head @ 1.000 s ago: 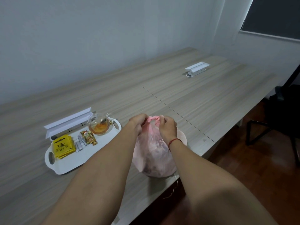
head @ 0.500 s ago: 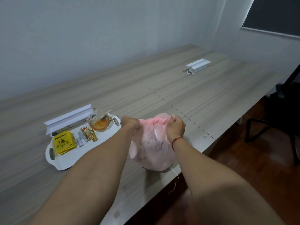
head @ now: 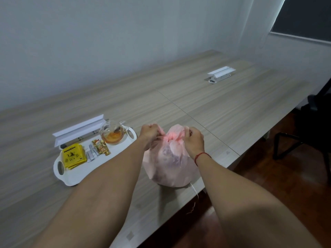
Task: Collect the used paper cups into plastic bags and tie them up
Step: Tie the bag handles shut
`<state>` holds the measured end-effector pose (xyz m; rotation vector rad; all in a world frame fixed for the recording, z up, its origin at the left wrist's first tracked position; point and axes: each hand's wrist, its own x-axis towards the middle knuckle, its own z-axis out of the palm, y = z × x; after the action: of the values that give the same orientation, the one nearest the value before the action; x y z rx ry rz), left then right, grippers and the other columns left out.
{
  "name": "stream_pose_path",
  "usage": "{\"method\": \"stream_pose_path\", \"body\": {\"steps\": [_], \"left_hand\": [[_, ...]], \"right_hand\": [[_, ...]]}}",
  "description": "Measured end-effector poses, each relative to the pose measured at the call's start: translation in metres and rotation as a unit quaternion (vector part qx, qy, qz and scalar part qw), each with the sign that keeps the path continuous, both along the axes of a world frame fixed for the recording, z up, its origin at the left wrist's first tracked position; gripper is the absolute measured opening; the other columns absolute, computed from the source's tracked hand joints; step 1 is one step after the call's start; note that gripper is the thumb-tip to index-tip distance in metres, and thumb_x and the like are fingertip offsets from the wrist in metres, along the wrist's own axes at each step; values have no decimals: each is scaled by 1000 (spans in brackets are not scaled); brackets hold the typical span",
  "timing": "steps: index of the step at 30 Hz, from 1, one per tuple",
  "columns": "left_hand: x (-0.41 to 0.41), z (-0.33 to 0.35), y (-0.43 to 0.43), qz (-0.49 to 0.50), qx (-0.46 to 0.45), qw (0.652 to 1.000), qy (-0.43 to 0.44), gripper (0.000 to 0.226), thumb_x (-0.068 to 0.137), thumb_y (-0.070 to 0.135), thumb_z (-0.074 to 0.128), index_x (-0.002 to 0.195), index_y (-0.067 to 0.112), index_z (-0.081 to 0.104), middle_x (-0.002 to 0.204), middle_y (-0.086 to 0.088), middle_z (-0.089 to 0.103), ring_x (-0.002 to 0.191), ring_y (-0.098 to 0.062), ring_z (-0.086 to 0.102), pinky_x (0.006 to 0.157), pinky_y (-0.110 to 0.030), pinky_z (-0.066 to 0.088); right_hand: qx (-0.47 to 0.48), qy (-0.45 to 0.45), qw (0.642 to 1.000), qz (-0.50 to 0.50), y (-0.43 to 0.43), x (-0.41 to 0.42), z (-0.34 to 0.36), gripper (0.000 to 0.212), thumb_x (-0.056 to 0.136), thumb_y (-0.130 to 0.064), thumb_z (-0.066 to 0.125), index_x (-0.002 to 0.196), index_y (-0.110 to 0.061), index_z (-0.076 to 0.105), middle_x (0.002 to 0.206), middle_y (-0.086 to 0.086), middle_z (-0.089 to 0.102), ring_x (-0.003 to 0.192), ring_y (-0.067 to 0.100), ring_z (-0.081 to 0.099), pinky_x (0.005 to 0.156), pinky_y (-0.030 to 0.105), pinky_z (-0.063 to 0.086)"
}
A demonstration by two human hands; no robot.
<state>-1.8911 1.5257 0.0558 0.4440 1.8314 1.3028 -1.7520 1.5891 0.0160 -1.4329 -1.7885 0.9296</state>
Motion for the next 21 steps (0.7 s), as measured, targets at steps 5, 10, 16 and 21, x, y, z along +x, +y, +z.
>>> {"method": "stream_pose_path", "body": {"steps": [5,10,16,21], "left_hand": [[4,-9,-7,-34,-11,999,31,14,77,1,73,88,8,65,78,-6,67,63,-12,62,44,-12,49],[10,-15,-10,-34,42,998,25,7,88,-3,63,83,1,64,67,-5,59,35,2,53,37,-10,42],[6,-26,-14,-51,21,997,54,9,81,10,75,84,8,66,77,-9,64,72,-22,58,55,-21,48],[4,-28,-19,-98,-41,990,90,20,84,15,72,101,4,71,87,-10,62,75,-17,53,44,-10,42]], "right_hand": [[-138,113,984,30,-8,-2,5,31,81,-23,61,56,-15,45,60,5,47,58,17,47,57,28,40],[-135,106,983,70,-14,3,-5,35,74,-4,73,50,-17,51,58,1,51,59,12,48,61,27,44],[-194,155,966,67,-16,-1,2,7,86,-10,64,86,-4,65,76,14,67,46,12,60,34,18,40],[-217,203,954,34,-17,-4,0,12,86,-6,65,91,4,65,74,15,68,46,10,65,42,20,51]]}}
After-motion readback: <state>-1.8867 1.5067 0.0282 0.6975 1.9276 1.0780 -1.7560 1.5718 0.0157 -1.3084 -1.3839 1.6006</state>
